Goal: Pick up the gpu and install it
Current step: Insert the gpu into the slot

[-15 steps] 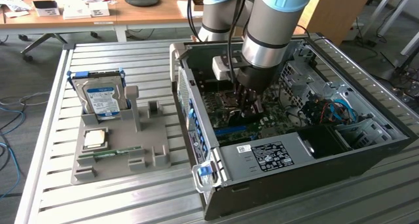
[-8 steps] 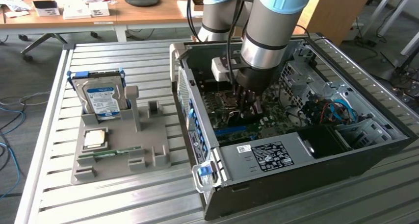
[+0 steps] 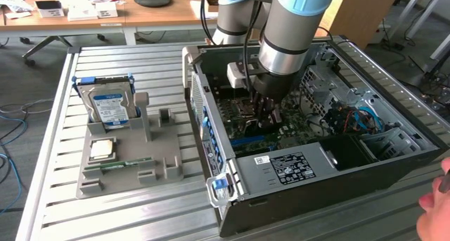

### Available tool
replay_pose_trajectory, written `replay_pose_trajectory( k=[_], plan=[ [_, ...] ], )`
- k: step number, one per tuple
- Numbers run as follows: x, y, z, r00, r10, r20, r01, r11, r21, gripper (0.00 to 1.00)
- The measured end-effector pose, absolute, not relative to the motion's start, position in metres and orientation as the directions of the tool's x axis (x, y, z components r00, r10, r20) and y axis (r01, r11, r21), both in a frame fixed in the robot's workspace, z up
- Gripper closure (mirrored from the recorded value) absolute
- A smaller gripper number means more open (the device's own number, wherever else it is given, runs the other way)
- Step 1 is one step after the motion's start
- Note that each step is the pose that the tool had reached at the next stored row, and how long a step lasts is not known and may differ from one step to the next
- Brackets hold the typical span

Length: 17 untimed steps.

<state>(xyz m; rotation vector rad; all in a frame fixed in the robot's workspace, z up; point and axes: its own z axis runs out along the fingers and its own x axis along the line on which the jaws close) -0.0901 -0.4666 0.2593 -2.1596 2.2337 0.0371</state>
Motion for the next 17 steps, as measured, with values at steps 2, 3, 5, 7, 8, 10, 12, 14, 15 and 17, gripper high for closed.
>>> replay_pose_trajectory(
  k=[2,3,5,7,8,10,12,14,15,17],
  plan=[
    [-0.0901,-0.4666,0.2588,-0.034,-0.999,-0.041,-0.999,0.034,-0.007,0.73],
    [-0.0901,-0.4666,0.2584,-0.034,-0.999,-0.041,-0.999,0.034,-0.007,0.73],
    [-0.0901,-0.4666,0.2572,-0.034,-0.999,-0.041,-0.999,0.034,-0.007,0.73],
    [-0.0901,-0.4666,0.2558,-0.034,-0.999,-0.041,-0.999,0.034,-0.007,0.73],
    [-0.0901,-0.4666,0.2555,-0.034,-0.999,-0.041,-0.999,0.034,-0.007,0.73],
    [-0.0901,-0.4667,0.2555,-0.034,-0.999,-0.041,-0.999,0.034,-0.007,0.73],
    [-0.0901,-0.4667,0.2554,-0.034,-0.999,-0.041,-0.999,0.034,-0.007,0.73],
    [-0.0901,-0.4666,0.2542,-0.034,-0.999,-0.042,-0.999,0.034,-0.007,0.73],
    [-0.0901,-0.4666,0.2536,-0.034,-0.999,-0.041,-0.999,0.034,-0.007,0.73],
    [-0.0901,-0.4666,0.2522,-0.034,-0.999,-0.041,-0.999,0.034,-0.007,0.73]
  ],
)
